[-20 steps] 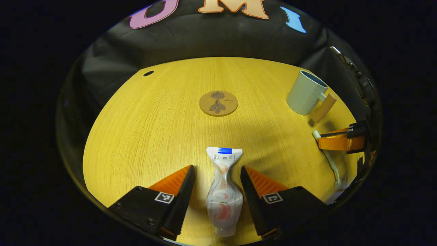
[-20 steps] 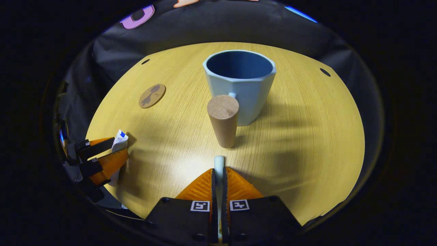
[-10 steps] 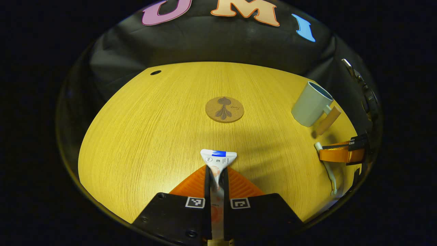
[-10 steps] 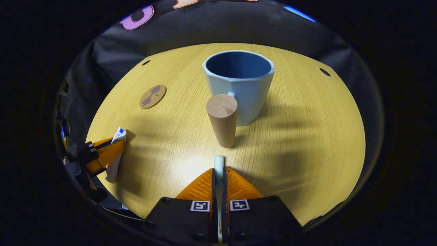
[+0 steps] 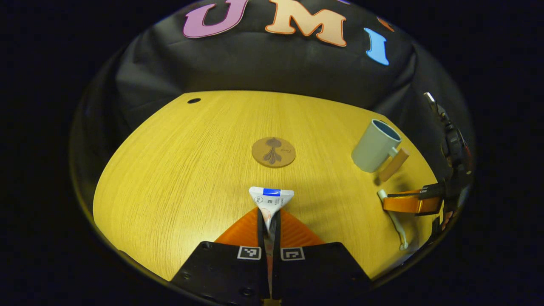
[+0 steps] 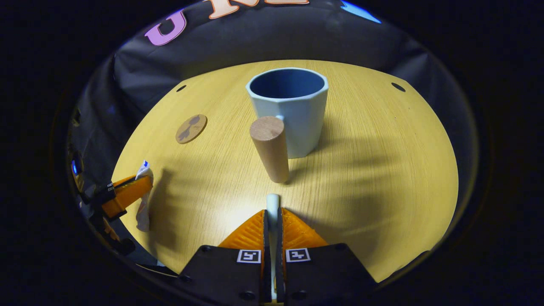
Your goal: Put the toothbrush and toothpaste on the desktop into the cup, then pick up the cup and place it on the coaster on the desktop.
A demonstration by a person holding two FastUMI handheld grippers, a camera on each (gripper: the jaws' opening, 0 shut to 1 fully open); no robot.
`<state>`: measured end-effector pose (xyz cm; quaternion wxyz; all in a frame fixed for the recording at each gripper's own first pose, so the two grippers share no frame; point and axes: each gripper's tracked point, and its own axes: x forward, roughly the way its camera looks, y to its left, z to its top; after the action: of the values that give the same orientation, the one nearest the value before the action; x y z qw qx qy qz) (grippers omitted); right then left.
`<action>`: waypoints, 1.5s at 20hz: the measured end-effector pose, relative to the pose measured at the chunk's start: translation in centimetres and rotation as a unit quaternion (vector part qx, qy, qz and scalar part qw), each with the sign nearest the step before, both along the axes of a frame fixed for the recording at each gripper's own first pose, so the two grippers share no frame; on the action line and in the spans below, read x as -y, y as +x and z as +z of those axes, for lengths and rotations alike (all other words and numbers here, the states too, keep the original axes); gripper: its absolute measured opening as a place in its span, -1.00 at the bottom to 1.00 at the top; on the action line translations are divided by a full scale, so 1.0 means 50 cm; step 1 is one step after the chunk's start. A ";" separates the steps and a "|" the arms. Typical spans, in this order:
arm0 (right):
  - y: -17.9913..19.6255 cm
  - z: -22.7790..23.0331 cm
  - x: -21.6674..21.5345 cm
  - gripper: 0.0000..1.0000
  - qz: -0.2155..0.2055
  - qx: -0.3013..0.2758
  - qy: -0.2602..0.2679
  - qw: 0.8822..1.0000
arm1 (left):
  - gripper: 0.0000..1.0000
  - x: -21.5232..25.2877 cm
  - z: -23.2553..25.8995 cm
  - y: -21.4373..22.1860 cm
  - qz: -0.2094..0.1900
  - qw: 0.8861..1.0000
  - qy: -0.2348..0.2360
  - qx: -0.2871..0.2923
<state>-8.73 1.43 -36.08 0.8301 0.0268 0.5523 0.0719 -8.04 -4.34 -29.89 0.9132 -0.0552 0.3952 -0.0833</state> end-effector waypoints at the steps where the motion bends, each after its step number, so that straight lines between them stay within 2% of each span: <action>1: 0.003 0.000 -0.001 -0.86 0.002 0.002 0.000 1.000 | -0.95 0.003 0.013 0.000 -0.003 1.000 -0.003 0.008; 4: 0.002 0.003 -0.002 -0.87 0.014 0.016 -0.001 1.000 | -0.96 0.014 0.050 0.013 -0.013 0.999 -0.011 0.036; 8: -0.003 0.015 -0.022 -0.86 0.015 0.029 0.023 0.999 | -0.96 0.035 0.090 0.019 -0.028 0.997 -0.013 0.065; 16: 0.012 0.099 -0.063 -0.87 0.040 0.098 0.051 0.993 | -0.97 0.032 0.138 0.035 -0.023 0.995 -0.019 0.098; 25: 0.088 0.223 -0.078 -0.87 0.012 0.179 0.099 0.979 | -0.98 0.030 0.192 0.061 -0.016 0.992 -0.026 0.121; 30: 0.150 0.306 -0.080 -0.87 0.002 0.228 0.119 0.966 | -0.98 0.039 0.228 0.076 -0.021 0.990 -0.033 0.135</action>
<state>-1.21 5.45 -20.79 0.9247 0.1071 0.3362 0.1428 -4.25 -6.31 -18.49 0.9539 -0.0650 0.2664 -0.1218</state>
